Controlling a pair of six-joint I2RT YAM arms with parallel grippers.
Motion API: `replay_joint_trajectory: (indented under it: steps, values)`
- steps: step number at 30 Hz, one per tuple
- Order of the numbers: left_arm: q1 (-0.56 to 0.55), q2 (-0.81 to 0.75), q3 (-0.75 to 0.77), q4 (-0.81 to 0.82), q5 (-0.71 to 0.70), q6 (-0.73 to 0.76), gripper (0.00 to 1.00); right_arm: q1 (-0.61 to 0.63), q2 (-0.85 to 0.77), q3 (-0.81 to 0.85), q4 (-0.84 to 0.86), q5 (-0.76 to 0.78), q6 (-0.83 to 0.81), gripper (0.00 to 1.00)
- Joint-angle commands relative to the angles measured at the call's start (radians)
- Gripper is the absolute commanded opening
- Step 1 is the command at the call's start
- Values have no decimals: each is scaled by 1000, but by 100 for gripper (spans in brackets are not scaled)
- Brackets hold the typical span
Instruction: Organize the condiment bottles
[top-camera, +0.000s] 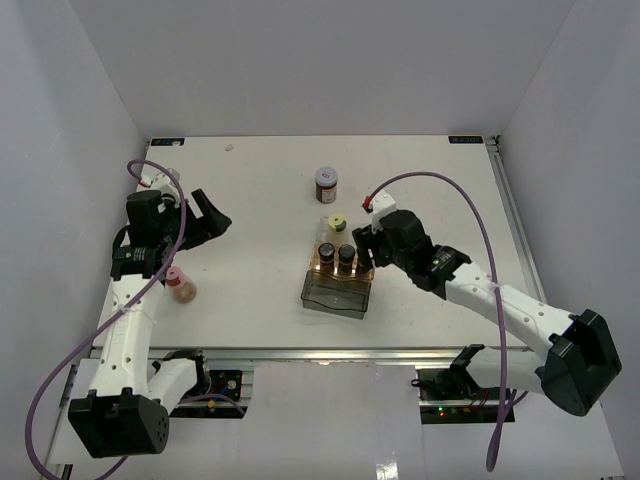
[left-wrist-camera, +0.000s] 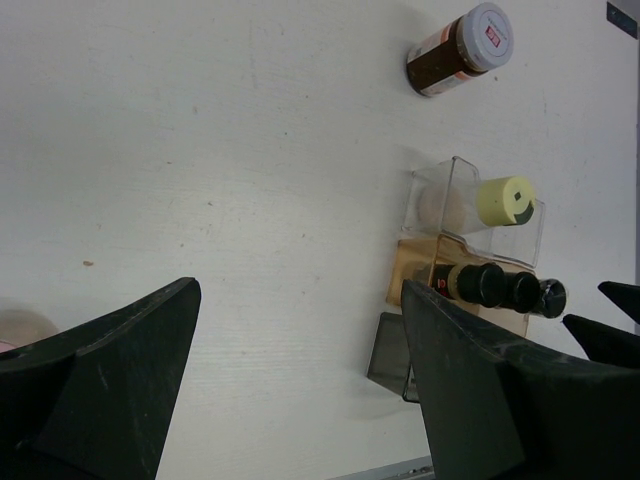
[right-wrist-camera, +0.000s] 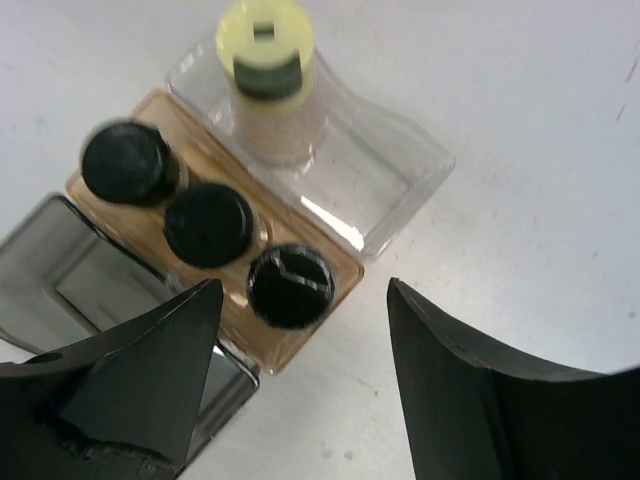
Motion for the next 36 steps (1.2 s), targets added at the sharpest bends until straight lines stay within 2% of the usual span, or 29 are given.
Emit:
replay_joint_trajectory:
  steps: [1, 4, 7, 14, 17, 23, 36]
  values:
    - [4, -22, -57, 84, 105, -45, 92, -16, 58, 194, -19, 19, -18, 76]
    - [4, -11, -91, 106, 157, -61, 91, -27, 161, 306, -31, 19, -45, 77]
    - [4, -4, -118, 128, 187, -67, 91, -50, 308, 483, -41, -7, -69, 84]
    - [3, 16, -124, 126, 179, -29, 91, -88, 639, 866, -104, -50, -71, 97]
    - [2, 15, -134, 137, 186, -27, 91, -94, 783, 1012, -136, -35, -99, 98]
    - [1, 13, -142, 142, 186, -18, 91, -110, 949, 1146, -133, 3, -113, 98]
    - [1, 40, -132, 177, 222, -33, 91, -154, 1085, 1181, -67, -16, -127, 98]
